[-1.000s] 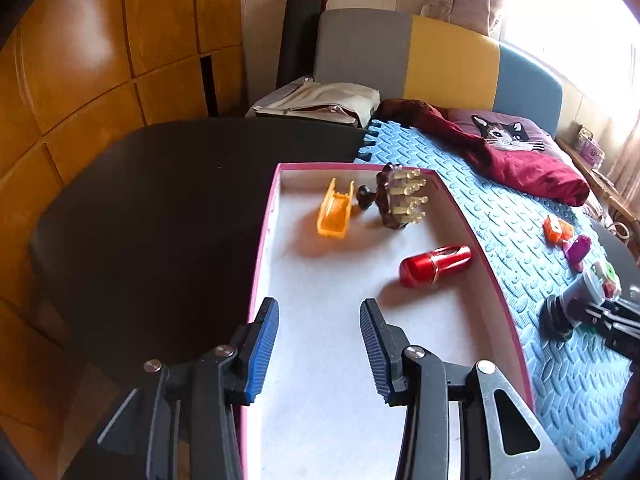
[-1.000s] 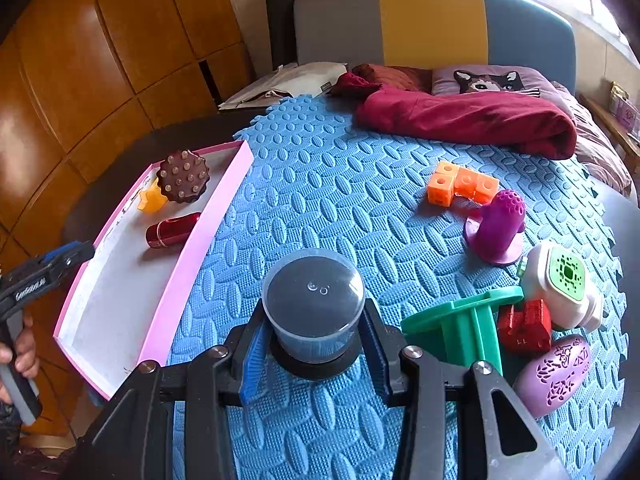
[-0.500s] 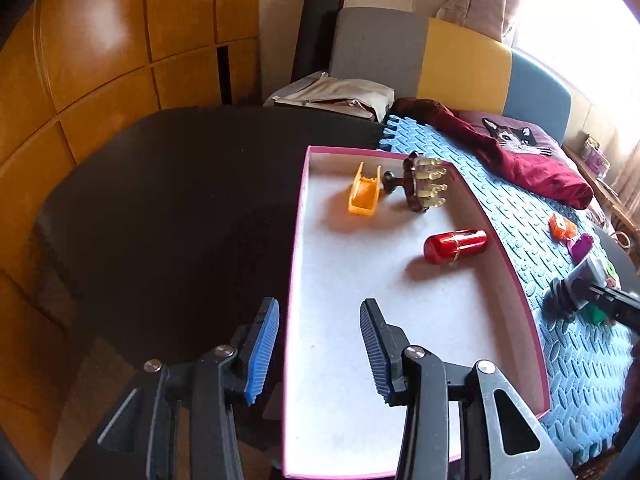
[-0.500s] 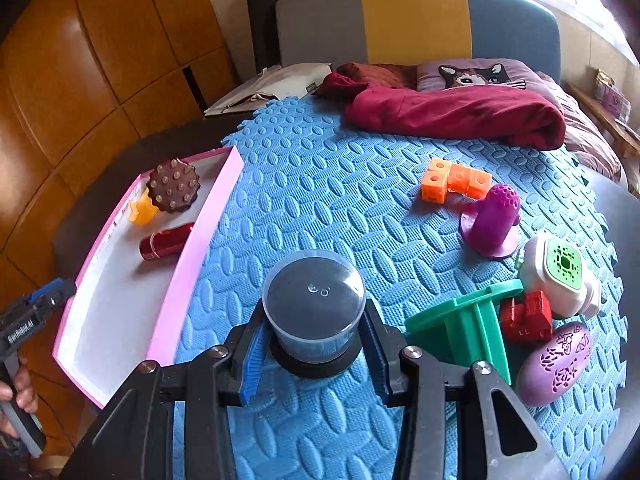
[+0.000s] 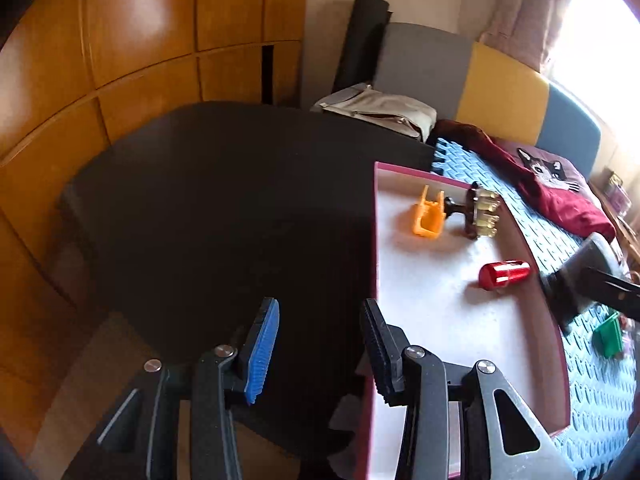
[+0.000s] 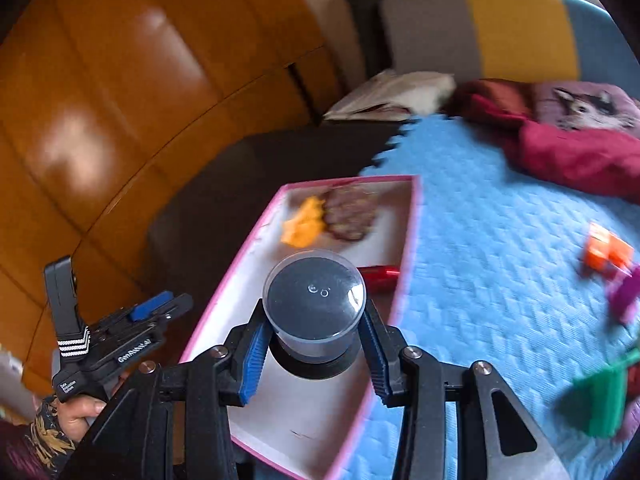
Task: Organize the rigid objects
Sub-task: 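Carry the grey-lidded cup into the tray and set it down with the right gripper, then move the right gripper back over the remaining toys on the mat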
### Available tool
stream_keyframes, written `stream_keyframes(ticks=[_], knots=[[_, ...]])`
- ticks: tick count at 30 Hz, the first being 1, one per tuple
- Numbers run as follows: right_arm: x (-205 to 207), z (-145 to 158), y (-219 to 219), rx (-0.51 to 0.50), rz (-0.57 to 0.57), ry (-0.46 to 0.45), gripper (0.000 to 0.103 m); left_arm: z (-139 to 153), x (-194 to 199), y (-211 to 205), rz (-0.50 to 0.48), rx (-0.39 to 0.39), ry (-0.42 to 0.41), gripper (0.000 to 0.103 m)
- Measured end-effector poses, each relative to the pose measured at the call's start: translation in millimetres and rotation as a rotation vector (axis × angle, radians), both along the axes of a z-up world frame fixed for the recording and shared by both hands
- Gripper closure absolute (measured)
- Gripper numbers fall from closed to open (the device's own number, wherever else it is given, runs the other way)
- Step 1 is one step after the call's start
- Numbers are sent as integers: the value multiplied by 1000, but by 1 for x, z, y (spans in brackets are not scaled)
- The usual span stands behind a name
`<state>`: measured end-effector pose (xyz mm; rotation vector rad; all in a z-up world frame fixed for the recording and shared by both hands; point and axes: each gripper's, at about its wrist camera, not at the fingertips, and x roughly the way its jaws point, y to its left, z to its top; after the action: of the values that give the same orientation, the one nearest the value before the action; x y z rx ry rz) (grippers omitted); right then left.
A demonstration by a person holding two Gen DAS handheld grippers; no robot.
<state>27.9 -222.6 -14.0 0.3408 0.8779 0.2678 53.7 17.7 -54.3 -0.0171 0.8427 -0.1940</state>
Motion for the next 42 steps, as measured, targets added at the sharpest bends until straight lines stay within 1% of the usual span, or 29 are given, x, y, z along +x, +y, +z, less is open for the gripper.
stream_keyframes(ticks=[3,7,8,10,11,13,15,17,21,27,32,36,42], knots=[[20,-2,30,-23,49,0,59,-3,2,6,13,-6,8,60],[44,-5,55,-87,77,-3,59,-5,5,10,20,-13,17,60],[53,-8,62,-117,85,0,59,-5,6,11,21,-15,19,60],[66,-14,70,-165,85,12,59,-7,6,13,25,-20,24,60],[75,-22,73,-187,91,38,58,-7,7,13,27,-21,27,60],[84,-32,75,-195,97,73,58,-9,8,14,26,-25,34,60],[84,-36,74,-194,93,80,55,-9,8,14,27,-25,32,60],[81,-36,71,-180,84,71,54,-8,8,13,25,-23,28,60],[72,-30,64,-156,58,55,48,-7,7,12,25,-21,24,60],[52,-17,51,-119,11,15,46,-1,2,5,10,-13,4,60],[31,-9,41,-135,-15,-10,46,9,-7,1,-10,-1,-31,60],[16,-2,28,-138,-43,-31,46,13,-10,-3,-25,-7,-37,60],[-5,7,7,-172,-94,-57,46,21,-16,-12,-55,0,-54,60]])
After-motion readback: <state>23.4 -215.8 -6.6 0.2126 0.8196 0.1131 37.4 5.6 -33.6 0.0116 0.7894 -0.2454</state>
